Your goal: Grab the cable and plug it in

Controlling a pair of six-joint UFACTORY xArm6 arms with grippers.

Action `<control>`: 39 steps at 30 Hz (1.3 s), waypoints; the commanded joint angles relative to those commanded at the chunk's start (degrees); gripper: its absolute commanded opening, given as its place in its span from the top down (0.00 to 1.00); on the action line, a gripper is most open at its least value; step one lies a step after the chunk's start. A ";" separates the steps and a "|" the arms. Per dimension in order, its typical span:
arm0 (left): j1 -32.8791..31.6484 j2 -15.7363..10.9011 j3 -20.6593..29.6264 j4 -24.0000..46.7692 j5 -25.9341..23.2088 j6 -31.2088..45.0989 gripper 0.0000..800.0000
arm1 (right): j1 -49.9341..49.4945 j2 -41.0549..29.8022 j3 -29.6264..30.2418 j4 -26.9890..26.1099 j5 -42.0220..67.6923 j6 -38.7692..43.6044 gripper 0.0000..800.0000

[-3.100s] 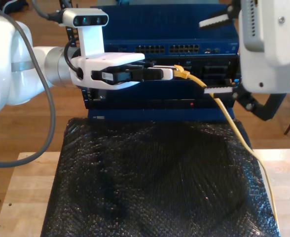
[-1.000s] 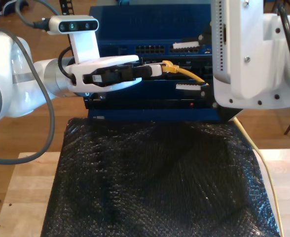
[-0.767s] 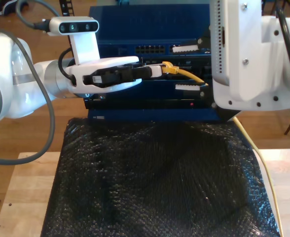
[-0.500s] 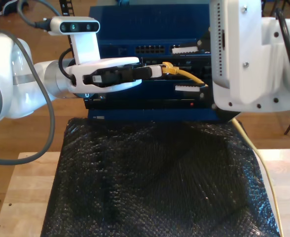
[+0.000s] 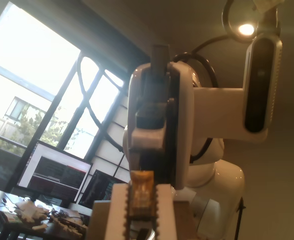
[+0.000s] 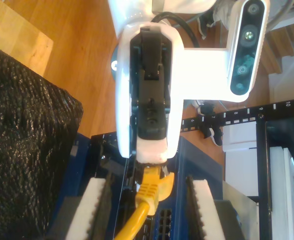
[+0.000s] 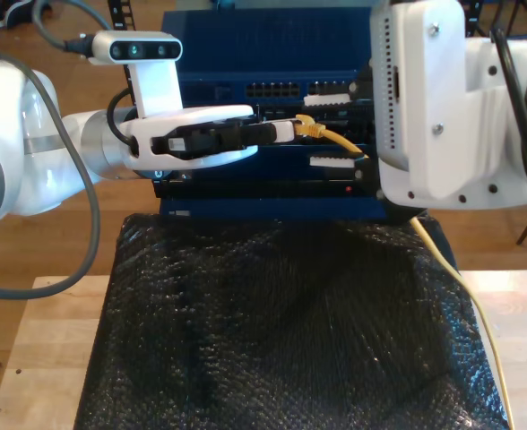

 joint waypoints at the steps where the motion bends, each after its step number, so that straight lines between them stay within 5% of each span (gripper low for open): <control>1: 0.00 0.00 0.00 0.00 0.00 0.00 0.99 | 0.00 -0.09 0.00 0.00 -0.18 0.00 0.56; 21: 0.00 0.18 0.00 0.09 0.09 -1.05 0.99 | 0.18 0.00 0.35 0.00 -0.62 0.09 0.67; 39: -0.09 1.05 0.26 0.00 0.35 -4.13 0.99 | 0.44 0.00 0.62 0.00 -1.05 0.09 0.67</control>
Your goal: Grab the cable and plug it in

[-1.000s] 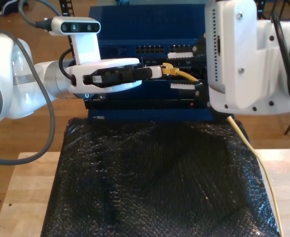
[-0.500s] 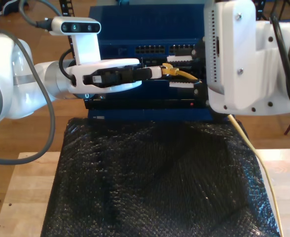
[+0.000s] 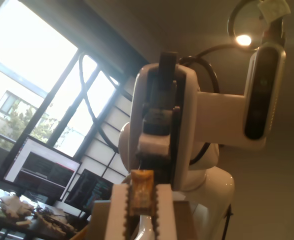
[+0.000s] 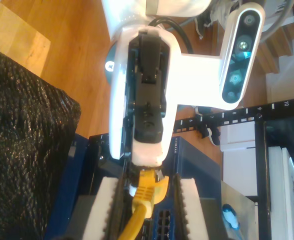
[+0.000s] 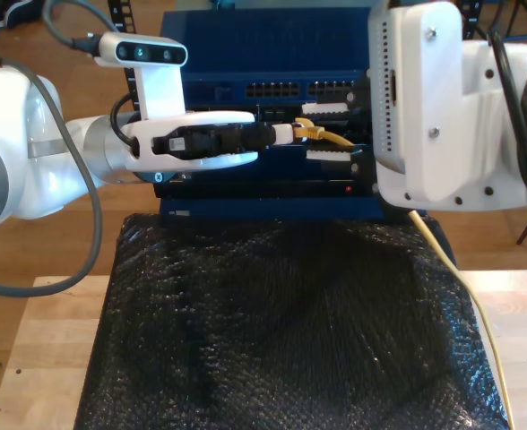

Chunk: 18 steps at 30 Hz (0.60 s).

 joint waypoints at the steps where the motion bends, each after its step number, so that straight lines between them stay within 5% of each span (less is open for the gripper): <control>1: 0.00 0.00 0.09 0.00 -0.09 0.00 0.99 | 0.00 0.00 0.00 0.00 0.00 0.00 0.67; 18: 0.00 0.00 0.26 -0.09 0.79 0.00 0.99 | 0.00 0.09 0.18 0.00 0.00 0.00 0.67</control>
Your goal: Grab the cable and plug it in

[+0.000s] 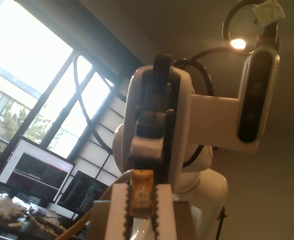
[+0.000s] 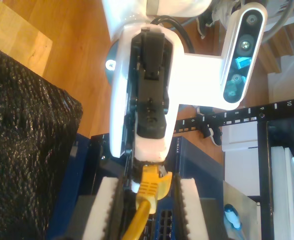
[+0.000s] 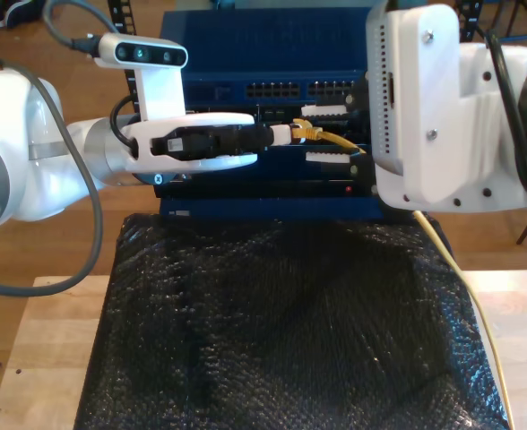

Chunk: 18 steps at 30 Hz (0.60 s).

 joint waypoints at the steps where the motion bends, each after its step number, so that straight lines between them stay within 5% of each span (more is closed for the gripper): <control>1: 0.00 0.00 0.00 0.00 0.00 0.00 0.99 | 0.00 0.00 0.00 0.00 0.00 0.00 0.67; 18: 0.00 0.00 0.09 0.00 0.62 0.00 0.99 | 0.09 0.09 0.09 0.09 -0.35 0.09 0.71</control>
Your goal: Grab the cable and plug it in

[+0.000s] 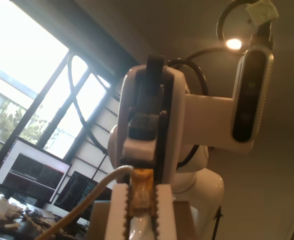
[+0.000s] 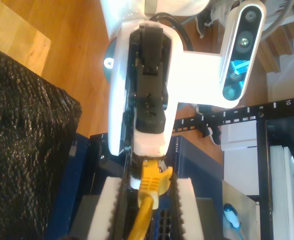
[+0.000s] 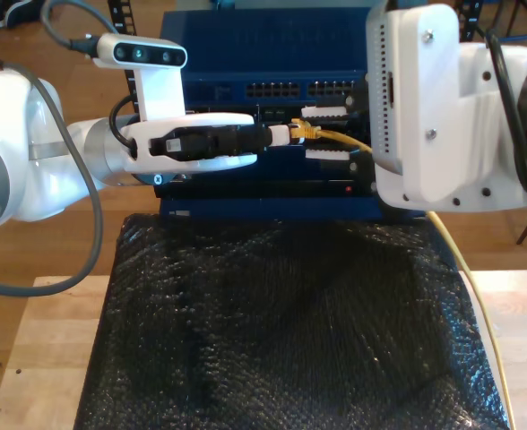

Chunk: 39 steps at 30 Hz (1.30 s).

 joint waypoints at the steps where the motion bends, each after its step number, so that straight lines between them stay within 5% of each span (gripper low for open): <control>1: 0.00 0.00 -0.09 0.09 0.00 0.00 0.99 | 0.00 0.00 0.00 0.00 0.00 0.00 0.71; 29: -0.09 -0.18 0.44 0.09 0.53 -0.09 0.99 | 0.88 0.09 0.00 -0.09 -0.26 -0.09 0.72; 39: -0.18 0.00 0.44 0.09 0.62 -0.09 0.99 | 0.88 0.09 0.00 0.09 -0.79 0.26 0.93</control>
